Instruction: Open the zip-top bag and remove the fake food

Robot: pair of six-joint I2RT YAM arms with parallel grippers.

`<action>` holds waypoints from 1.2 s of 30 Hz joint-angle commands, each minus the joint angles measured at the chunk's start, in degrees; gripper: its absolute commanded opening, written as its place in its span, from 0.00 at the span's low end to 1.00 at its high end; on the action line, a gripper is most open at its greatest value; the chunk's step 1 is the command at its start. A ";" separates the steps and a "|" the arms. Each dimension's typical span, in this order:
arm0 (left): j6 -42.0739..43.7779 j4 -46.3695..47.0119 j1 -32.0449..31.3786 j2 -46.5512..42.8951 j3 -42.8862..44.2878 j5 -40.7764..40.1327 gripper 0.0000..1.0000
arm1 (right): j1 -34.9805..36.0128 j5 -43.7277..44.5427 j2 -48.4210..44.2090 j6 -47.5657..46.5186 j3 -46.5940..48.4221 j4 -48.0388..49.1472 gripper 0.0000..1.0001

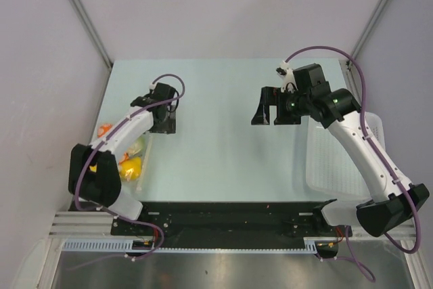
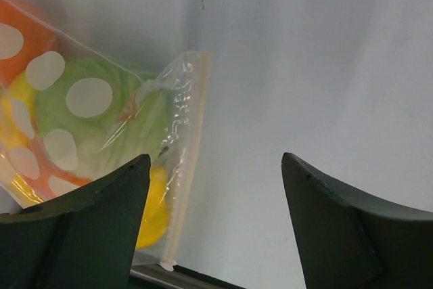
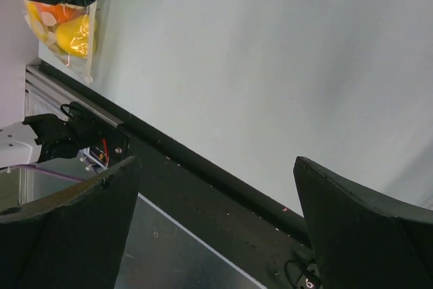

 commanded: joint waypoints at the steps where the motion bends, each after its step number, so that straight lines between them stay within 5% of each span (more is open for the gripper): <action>1: 1.19 5.38 -1.44 4.56 0.10 -10.11 0.79 | 0.08 -1.30 -0.06 -2.98 0.40 0.85 1.00; 6: 1.46 11.70 -2.76 10.02 -1.21 -17.94 0.70 | 0.08 -2.35 -0.05 -3.07 0.22 0.85 1.00; 8: 0.67 12.41 -2.76 12.73 -1.04 -21.19 0.56 | 0.60 -2.71 -0.32 -3.25 0.22 0.77 1.00; 20: -3.64 13.47 -3.29 19.08 -3.85 -28.14 0.51 | 4.65 -2.71 -0.58 -4.39 0.31 0.33 1.00; 24: -4.17 14.52 -3.29 17.86 -5.78 -29.20 0.31 | 5.18 -2.88 -1.98 -3.96 -0.65 0.50 1.00; 27: -4.86 12.43 -3.20 15.66 -5.27 -28.86 0.01 | 5.18 -2.71 -3.47 -2.73 -3.02 1.20 1.00; 36: -10.75 -0.23 -3.29 2.74 1.85 -15.42 0.00 | 7.37 -3.15 -7.26 0.26 -17.42 14.29 1.00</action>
